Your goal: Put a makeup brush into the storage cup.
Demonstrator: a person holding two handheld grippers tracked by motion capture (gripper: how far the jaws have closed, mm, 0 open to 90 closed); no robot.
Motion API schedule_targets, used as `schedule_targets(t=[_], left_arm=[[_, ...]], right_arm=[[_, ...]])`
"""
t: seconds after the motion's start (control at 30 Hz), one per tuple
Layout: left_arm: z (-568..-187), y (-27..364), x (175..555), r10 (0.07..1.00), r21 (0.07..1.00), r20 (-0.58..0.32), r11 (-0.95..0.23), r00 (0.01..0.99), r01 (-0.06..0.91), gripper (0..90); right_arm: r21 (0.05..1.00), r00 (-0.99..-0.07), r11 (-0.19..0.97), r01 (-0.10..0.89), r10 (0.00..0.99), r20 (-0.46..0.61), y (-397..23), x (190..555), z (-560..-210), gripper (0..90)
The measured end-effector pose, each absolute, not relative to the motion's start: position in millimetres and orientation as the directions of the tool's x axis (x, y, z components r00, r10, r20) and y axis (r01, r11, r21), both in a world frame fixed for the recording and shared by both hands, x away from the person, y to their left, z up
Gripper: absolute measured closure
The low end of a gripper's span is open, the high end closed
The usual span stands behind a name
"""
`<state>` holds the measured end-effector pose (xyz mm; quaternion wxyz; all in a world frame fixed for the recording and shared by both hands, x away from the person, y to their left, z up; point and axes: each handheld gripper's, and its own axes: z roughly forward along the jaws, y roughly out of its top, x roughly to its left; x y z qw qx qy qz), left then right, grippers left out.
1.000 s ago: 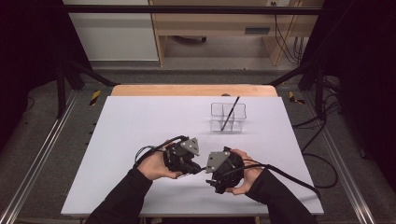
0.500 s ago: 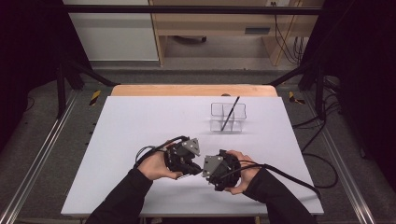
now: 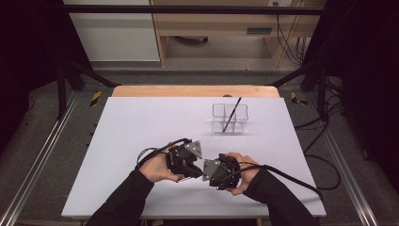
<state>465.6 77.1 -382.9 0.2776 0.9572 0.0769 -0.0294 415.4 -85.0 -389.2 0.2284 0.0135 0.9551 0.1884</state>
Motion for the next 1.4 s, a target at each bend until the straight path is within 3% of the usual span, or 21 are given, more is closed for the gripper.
schedule_targets(t=[0.03, 0.07, 0.1, 0.17, 0.93, 1.4], left_arm=[[-385.5, 75.1, 461.8, 0.165, 0.554, -0.129, -0.806, 0.978, 0.209, 83.3], [-383.2, 77.1, 465.8, 0.123, 0.518, -0.095, -0.841, 0.988, 0.155, 83.3], [-383.9, 76.8, 465.1, 0.13, 0.522, -0.1, -0.837, 0.987, 0.163, 83.3], [-385.3, 76.3, 463.5, 0.142, 0.529, -0.117, -0.829, 0.983, 0.183, 83.4], [-385.9, 76.4, 463.4, 0.122, 0.499, -0.12, -0.85, 0.985, 0.166, 83.4], [-386.3, 75.9, 463.8, 0.122, 0.498, -0.131, -0.85, 0.984, 0.172, 83.4]], right_arm=[[0.362, -0.896, 0.93, -0.063, 0.107, -0.432, -84.6, 415.2, -388.7, 52.3], [0.356, -0.896, 0.933, -0.052, 0.114, -0.43, -84.3, 414.1, -388.3, 53.1], [0.354, -0.897, 0.934, -0.038, 0.124, -0.424, -83.6, 412.7, -388.1, 53.9], [0.355, -0.897, 0.93, -0.1, 0.07, -0.437, -82.5, 416.5, -388.5, 55.6], [0.309, -0.898, 0.943, -0.127, 0.023, -0.439, -78.9, 414.6, -391.2, 73.5], [0.274, -0.894, 0.949, -0.153, -0.015, -0.448, -77.8, 413.0, -394.8, 79.1]])
